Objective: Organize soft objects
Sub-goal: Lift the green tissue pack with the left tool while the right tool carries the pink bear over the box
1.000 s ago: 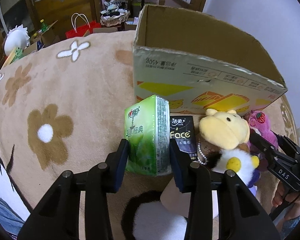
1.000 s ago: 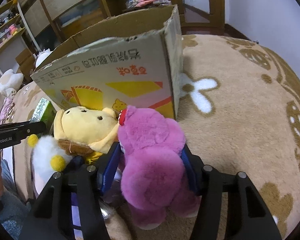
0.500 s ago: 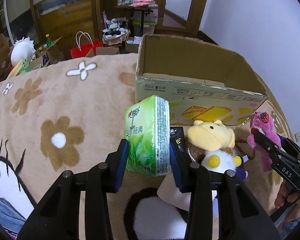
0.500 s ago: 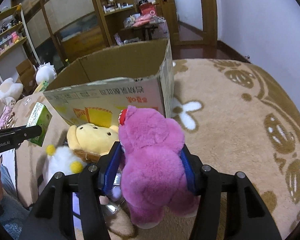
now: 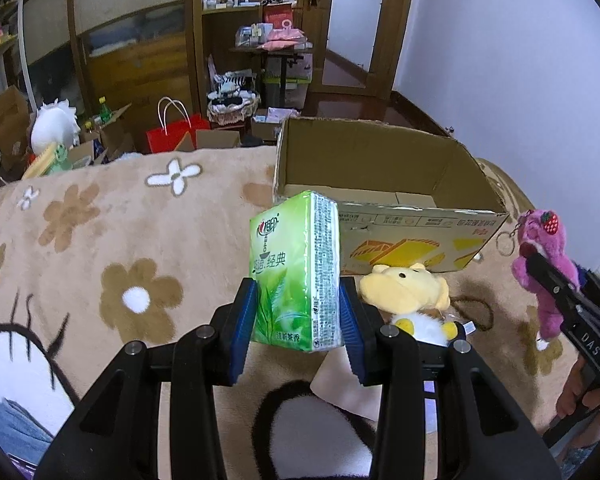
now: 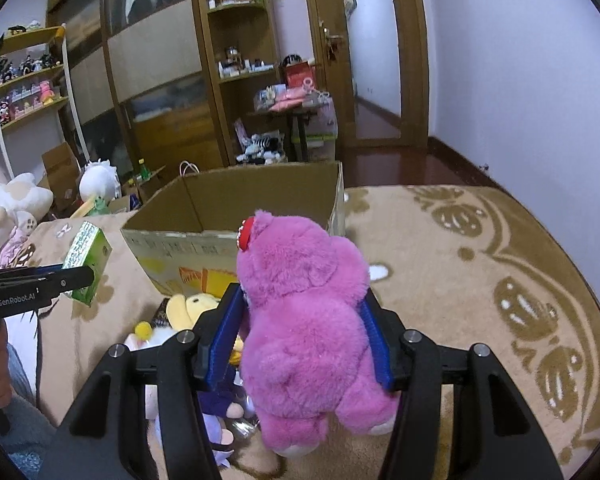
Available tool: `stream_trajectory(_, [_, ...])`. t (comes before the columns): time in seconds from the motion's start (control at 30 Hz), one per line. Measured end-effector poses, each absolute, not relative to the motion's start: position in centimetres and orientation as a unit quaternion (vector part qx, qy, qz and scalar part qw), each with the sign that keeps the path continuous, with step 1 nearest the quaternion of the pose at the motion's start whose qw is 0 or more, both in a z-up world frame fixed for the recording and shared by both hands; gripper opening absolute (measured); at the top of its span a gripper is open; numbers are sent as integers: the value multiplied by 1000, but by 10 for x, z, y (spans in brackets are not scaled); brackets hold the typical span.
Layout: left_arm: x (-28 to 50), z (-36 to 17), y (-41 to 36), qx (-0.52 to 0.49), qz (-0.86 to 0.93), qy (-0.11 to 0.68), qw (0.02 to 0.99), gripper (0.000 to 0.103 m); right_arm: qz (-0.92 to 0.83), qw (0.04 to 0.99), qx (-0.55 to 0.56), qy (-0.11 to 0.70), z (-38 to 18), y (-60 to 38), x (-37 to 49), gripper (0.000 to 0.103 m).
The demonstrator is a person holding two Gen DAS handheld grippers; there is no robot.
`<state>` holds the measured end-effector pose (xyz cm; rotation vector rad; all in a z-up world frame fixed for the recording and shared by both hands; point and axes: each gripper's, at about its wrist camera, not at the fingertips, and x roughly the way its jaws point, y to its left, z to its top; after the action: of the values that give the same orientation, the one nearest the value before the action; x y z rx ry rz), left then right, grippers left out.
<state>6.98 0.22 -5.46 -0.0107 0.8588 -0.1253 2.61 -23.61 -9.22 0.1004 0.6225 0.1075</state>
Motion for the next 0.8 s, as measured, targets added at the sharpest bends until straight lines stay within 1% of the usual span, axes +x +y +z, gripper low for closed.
stream_trajectory(0.1, [68, -47, 2, 1, -57, 406, 912, 39, 50, 953, 46, 295, -85, -235, 24, 59])
stream_trajectory(0.47, [63, -3, -3, 14, -65, 321, 945, 39, 47, 968, 49, 243, -53, -233, 27, 59])
stream_trajectory(0.8, [75, 22, -11, 26, -72, 289, 954, 39, 41, 976, 41, 210, -31, -227, 49, 59])
